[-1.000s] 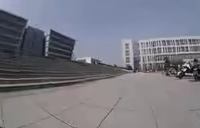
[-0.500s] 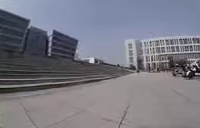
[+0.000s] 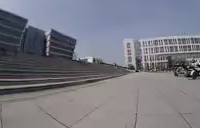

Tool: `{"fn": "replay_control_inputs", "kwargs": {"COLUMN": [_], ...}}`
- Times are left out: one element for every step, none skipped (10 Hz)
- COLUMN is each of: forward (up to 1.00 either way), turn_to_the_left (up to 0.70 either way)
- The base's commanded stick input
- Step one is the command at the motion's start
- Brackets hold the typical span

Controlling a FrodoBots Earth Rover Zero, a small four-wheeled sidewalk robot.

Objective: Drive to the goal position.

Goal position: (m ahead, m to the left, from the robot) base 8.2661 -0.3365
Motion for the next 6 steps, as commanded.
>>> {"fn": "replay_control_inputs", "kwargs": {"forward": [0.85, 0.85, 0.85, 0.85, 0.85, 0.85], "turn_to_the_left": [0.0, 0.0, 0.0, 0.0, 0.0, 0.0]}}
